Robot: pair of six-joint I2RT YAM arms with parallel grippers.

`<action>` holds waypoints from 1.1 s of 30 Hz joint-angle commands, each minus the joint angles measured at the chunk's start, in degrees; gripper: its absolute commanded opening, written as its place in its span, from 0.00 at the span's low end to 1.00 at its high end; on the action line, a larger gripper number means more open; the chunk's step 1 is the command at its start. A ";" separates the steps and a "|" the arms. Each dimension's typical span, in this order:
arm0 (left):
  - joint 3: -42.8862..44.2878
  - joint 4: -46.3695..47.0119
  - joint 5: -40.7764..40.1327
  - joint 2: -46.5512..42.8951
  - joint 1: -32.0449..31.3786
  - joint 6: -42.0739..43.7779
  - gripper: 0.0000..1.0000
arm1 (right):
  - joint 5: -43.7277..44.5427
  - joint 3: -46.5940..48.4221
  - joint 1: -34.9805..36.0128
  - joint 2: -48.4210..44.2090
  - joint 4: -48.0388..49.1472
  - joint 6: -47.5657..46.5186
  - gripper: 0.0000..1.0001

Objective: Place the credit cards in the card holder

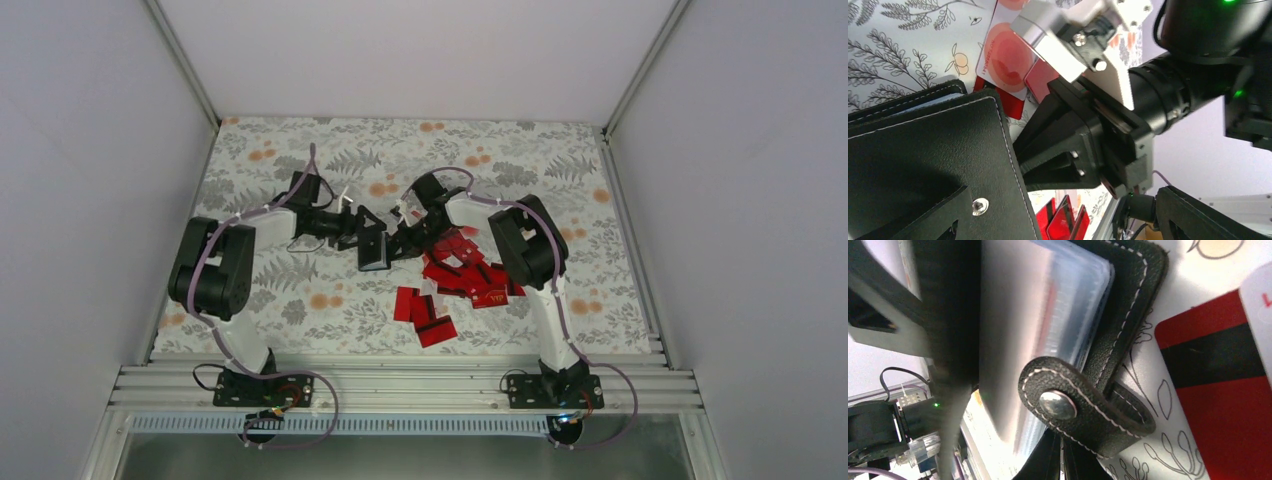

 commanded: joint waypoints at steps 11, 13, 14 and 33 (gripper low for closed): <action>4.63 -2.08 -8.39 5.98 -3.06 2.34 0.87 | 7.25 0.46 -0.69 -1.15 0.57 0.15 0.04; 4.49 -3.24 -9.82 6.03 -3.20 3.38 0.86 | 7.75 0.36 -0.86 -1.97 0.12 0.12 0.04; 4.39 -3.62 -10.45 6.03 -3.22 3.87 0.85 | 8.12 0.39 -1.02 -2.36 -0.12 0.08 0.04; 2.72 -3.90 -11.40 2.86 -3.24 5.23 0.83 | 10.58 1.74 -1.85 -5.48 -1.16 4.82 0.31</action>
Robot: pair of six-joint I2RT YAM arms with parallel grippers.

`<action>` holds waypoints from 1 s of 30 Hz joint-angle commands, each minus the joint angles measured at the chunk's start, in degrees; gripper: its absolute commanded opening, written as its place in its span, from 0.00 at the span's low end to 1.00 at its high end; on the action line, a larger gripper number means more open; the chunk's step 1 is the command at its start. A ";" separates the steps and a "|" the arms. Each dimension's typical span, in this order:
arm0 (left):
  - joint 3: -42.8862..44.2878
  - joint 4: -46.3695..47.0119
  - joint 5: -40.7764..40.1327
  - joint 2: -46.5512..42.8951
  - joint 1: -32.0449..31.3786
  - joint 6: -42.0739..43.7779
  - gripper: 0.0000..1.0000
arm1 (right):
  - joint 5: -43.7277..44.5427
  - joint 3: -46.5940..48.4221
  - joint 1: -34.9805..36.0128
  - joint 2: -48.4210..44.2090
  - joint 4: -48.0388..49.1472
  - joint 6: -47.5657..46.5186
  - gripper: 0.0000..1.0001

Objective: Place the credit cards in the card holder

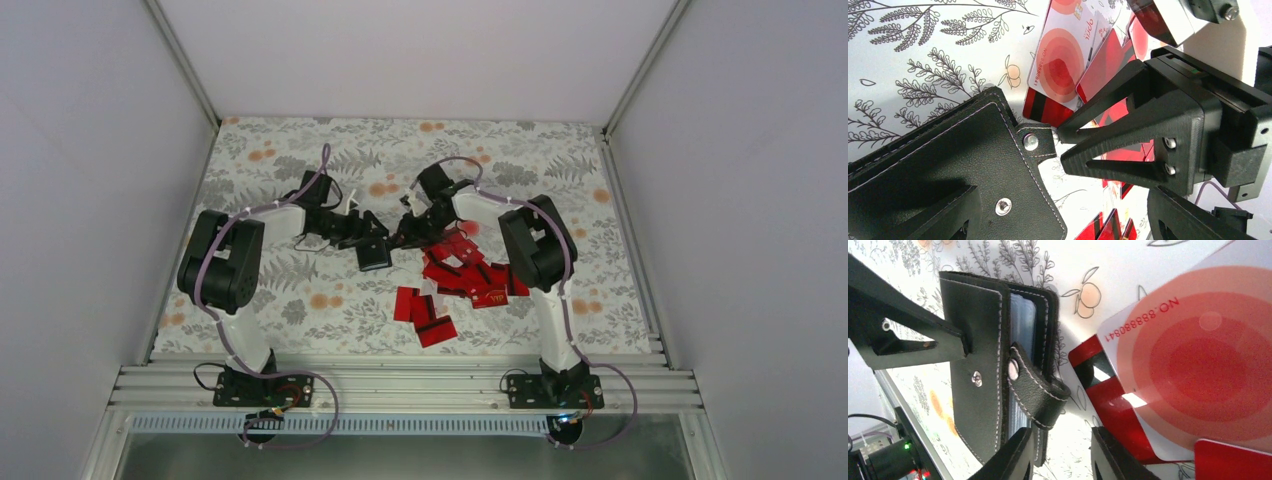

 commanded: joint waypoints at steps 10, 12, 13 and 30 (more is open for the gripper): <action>-2.62 1.32 -1.52 -2.80 -0.25 -1.29 0.79 | 5.51 2.64 2.79 -0.60 -1.39 0.19 0.51; -2.58 0.85 -1.58 -2.86 -0.31 -0.74 0.78 | 9.77 3.79 3.85 -0.37 -3.05 -0.53 0.51; -2.55 0.55 -1.79 -2.76 -0.34 -0.46 0.78 | 11.49 4.35 4.26 -0.15 -3.65 -0.79 0.51; -4.99 0.42 -5.32 -4.10 -0.52 0.45 0.74 | 26.79 8.99 5.04 1.15 -7.68 1.48 0.43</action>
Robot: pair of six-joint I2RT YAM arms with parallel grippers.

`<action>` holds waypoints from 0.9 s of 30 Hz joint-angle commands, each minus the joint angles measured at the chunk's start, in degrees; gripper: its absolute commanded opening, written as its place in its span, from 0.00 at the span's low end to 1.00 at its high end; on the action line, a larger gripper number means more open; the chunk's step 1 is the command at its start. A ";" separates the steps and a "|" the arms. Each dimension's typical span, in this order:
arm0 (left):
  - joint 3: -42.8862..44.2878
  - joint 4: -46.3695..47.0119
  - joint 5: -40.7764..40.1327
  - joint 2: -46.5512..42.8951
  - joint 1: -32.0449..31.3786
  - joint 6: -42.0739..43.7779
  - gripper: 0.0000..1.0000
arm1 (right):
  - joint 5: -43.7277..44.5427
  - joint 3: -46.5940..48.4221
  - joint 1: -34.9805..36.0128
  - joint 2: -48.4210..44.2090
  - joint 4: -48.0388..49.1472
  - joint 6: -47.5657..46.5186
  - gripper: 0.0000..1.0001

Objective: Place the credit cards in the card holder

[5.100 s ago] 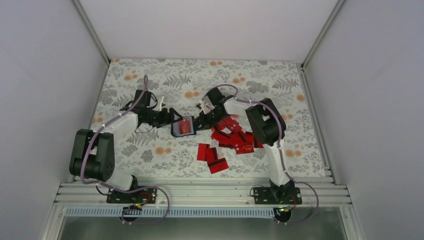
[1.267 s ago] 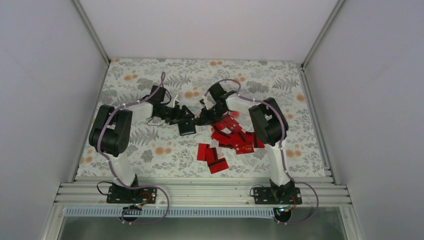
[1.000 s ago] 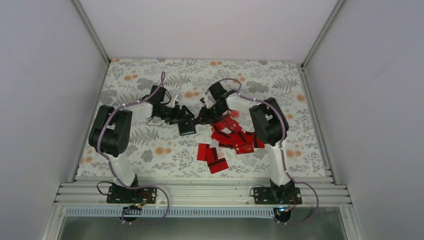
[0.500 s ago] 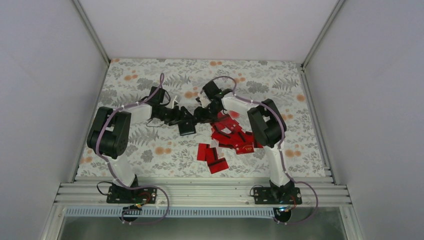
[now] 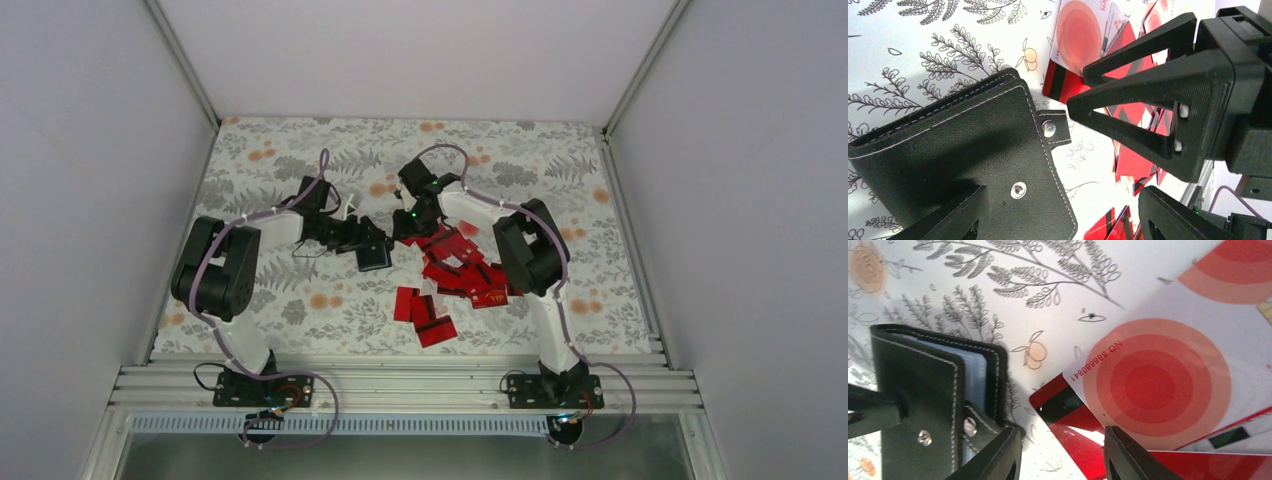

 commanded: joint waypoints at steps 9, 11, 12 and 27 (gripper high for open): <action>-1.94 -0.64 -2.51 -2.42 -0.11 0.63 0.73 | -4.62 -3.87 0.90 -5.38 4.52 -5.09 0.49; -2.09 -0.30 -3.11 -3.11 -0.13 0.24 0.70 | -5.16 -4.61 0.98 -5.40 5.26 -4.53 0.49; -2.14 -0.30 -3.59 -3.53 -0.13 0.02 0.66 | -5.30 -5.06 1.12 -5.30 5.74 -4.30 0.49; -0.67 -2.38 -5.27 -1.59 -0.21 0.80 0.39 | -0.32 -5.10 2.84 -2.90 6.41 -2.04 0.41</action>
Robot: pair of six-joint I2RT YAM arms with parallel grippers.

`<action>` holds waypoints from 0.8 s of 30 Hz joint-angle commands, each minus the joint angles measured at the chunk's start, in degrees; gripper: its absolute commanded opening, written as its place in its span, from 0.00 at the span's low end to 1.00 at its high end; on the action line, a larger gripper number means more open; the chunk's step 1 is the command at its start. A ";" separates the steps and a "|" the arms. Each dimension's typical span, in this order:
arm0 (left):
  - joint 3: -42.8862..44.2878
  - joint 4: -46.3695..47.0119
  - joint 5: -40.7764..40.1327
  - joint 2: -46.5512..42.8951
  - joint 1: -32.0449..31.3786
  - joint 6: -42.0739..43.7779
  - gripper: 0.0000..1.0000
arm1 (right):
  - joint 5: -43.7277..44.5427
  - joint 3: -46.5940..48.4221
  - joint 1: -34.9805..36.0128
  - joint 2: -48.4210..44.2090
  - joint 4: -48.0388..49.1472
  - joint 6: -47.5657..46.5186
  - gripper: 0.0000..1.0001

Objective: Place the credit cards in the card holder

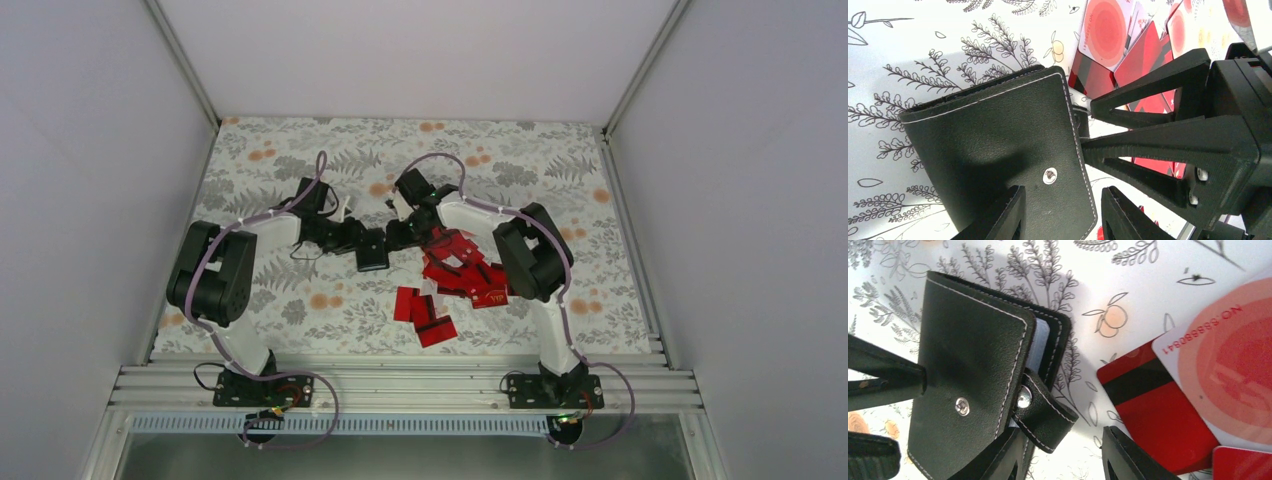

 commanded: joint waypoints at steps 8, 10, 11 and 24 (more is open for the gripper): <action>0.98 -2.81 -5.21 3.08 -0.71 3.40 0.32 | 12.94 2.24 0.59 0.00 -1.63 1.51 0.39; 1.11 -3.64 -6.07 3.73 -1.17 4.12 0.32 | 13.90 2.87 0.59 0.07 -2.05 1.68 0.39; 1.08 -4.00 -6.30 3.88 -1.24 4.25 0.31 | 14.38 3.13 0.55 -0.01 -2.39 1.78 0.38; 11.00 -15.57 -9.72 -1.84 -1.31 5.16 0.51 | 5.98 -5.37 -0.12 -8.54 3.99 1.69 0.38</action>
